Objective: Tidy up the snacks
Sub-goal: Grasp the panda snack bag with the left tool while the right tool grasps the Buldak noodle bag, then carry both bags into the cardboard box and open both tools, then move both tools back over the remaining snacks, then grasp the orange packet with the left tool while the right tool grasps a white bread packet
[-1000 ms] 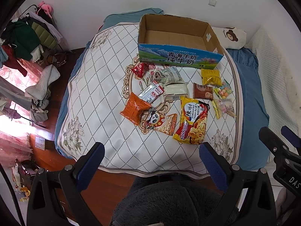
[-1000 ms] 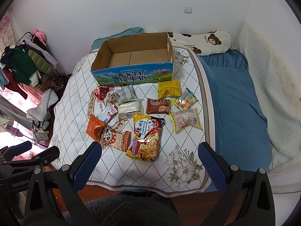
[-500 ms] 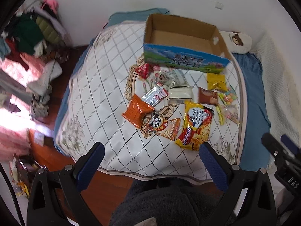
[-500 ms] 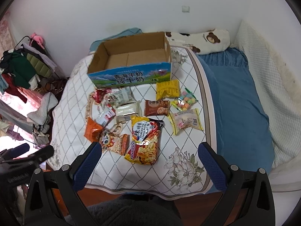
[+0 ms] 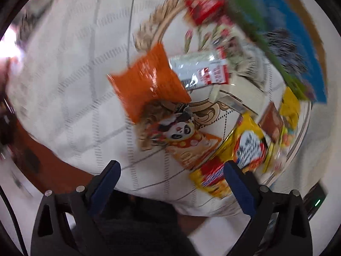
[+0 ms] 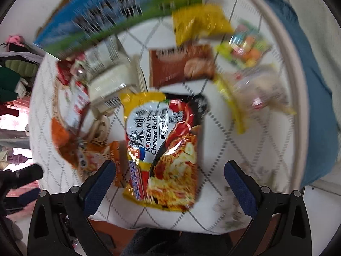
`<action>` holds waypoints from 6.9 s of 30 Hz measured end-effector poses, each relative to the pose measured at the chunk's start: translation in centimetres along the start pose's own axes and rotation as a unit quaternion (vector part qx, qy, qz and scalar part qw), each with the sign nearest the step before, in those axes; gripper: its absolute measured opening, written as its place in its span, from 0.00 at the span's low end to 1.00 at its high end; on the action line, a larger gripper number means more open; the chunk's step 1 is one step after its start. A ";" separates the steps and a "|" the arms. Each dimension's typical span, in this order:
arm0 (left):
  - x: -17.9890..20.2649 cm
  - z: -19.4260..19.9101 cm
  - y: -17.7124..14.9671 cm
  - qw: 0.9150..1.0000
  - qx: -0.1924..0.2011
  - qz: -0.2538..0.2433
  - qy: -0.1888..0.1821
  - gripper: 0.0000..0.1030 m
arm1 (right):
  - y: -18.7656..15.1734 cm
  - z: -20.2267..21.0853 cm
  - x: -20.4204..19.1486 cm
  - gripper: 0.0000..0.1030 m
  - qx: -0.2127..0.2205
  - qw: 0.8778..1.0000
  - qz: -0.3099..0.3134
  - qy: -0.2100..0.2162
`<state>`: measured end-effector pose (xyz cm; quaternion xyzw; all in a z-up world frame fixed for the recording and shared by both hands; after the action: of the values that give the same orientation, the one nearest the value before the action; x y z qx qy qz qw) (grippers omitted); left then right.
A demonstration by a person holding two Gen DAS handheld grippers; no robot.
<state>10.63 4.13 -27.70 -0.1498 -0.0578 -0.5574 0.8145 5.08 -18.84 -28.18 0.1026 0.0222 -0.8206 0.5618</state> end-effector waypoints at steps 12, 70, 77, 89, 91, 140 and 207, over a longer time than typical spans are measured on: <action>0.4 -8.6 1.6 0.997 -0.058 0.040 -0.019 0.60 | 0.6 -7.0 -2.5 0.91 -0.016 0.999 0.040 -0.024; 11.7 12.7 -0.6 0.922 0.128 -0.365 0.029 0.48 | 0.1 -8.0 -11.3 0.82 0.090 0.991 0.077 0.068; 22.3 14.4 8.4 0.899 0.182 -0.395 0.045 0.49 | 10.2 -5.4 -13.5 0.82 0.141 0.981 0.105 0.082; 26.7 6.0 25.2 0.925 0.083 -0.359 0.090 0.49 | 24.8 -17.9 -17.1 0.82 0.053 0.991 0.109 0.048; 26.7 4.8 26.4 0.929 0.068 -0.352 0.094 0.49 | 27.2 -18.5 -18.4 0.82 0.038 0.992 0.109 0.044; 20.1 17.6 11.9 0.899 0.280 -0.333 0.052 0.89 | 15.5 1.0 -16.1 0.97 0.240 0.966 0.089 -0.017; -0.7 -3.8 -0.4 0.940 -0.010 -0.304 0.152 0.89 | -3.4 -16.3 -18.6 0.73 -0.047 0.928 0.370 -0.017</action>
<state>9.70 3.39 -31.43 -0.0465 0.0292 -0.7953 0.6037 10.75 1.92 -40.81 0.0628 0.0117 -0.5539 0.8301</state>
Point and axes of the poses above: each gripper's, at about its wrist camera, not at the fingertips, and z roughly against the way its jaws point, x to its right, y to its top, the point moved 6 cm from there along -z, roughly the way its jaws point, and after that the axes turned 4 degrees about -z, right-handed, at the moved point
